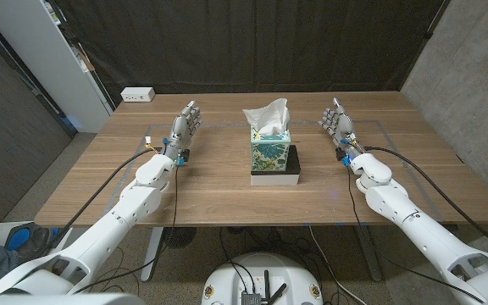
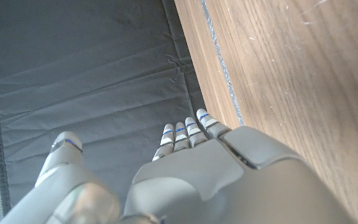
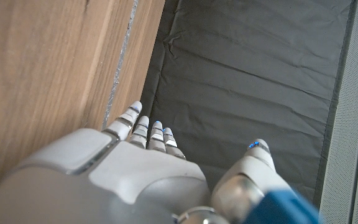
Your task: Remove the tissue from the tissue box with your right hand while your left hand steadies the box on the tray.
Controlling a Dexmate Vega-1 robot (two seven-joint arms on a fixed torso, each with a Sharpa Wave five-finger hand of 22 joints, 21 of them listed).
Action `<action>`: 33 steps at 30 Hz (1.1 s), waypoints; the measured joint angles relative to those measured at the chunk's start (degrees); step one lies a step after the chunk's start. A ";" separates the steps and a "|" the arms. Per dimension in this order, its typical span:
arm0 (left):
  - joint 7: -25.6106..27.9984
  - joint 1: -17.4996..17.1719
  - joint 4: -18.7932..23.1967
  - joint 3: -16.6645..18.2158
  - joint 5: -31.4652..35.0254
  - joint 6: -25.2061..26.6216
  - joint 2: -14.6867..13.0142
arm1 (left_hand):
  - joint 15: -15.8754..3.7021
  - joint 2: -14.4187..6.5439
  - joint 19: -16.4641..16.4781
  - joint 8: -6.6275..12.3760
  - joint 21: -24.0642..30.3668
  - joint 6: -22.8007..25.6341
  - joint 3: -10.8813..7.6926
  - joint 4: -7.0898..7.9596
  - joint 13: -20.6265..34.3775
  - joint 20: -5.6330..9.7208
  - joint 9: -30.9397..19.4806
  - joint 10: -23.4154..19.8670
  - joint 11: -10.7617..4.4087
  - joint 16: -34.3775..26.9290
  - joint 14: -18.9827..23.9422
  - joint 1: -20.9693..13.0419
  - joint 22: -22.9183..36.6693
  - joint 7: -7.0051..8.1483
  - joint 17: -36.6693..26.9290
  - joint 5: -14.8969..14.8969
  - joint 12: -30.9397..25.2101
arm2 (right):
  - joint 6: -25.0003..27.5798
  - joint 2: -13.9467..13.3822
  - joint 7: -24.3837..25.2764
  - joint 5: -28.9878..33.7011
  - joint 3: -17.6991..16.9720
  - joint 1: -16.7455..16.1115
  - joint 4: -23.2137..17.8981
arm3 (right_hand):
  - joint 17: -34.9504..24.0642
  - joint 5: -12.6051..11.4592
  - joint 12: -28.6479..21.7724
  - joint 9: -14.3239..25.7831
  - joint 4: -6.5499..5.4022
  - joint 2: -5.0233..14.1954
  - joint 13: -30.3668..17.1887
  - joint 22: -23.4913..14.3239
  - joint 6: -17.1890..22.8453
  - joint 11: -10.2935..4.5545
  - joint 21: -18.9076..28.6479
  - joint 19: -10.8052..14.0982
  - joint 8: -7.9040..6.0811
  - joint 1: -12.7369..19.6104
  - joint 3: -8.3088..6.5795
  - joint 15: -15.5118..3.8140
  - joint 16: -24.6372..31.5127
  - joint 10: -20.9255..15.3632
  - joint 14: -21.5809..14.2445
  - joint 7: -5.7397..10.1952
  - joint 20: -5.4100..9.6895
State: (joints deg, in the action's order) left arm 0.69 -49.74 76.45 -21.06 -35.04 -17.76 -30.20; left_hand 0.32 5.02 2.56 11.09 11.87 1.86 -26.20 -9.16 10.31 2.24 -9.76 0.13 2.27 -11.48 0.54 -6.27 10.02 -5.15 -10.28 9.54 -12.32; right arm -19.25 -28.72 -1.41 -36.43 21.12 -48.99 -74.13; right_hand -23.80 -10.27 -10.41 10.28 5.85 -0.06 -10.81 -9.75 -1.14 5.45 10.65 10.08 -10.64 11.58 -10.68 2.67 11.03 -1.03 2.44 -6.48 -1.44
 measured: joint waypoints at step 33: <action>8.27 -1.82 2.55 -0.13 9.28 -2.00 -1.71 | -0.02 -1.30 10.75 2.27 1.95 8.94 -4.56 -1.72 0.87 -1.95 -0.54 -8.45 -0.27 -1.33 9.20 -11.75 0.26 -0.08 -0.26 1.72 -1.79 | -2.10 -0.73 3.25 2.29 -0.53 -2.96 -3.79 | 0.16 -0.14 -0.62 -0.01 0.32 0.00 0.00 0.02 0.31 -0.34 0.00 -0.01 -0.30 -0.01 -0.31 -0.22 0.65 -0.32 -0.22 -0.30 0.00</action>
State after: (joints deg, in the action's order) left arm 8.96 -51.56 79.00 -21.19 -25.76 -19.77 -31.91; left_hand 0.29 3.72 13.30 13.36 13.82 10.80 -30.76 -10.88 11.18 0.29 -10.30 -8.32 2.00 -12.81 9.74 -18.02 10.29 -5.23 -10.55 11.26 -14.10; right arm -21.35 -29.45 1.84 -34.15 20.58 -51.96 -77.93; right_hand -23.64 -10.41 -11.04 10.27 6.17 -0.06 -10.81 -9.74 -0.83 5.11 10.65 10.07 -10.94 11.57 -10.99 2.45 11.68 -1.35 2.22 -6.78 -1.44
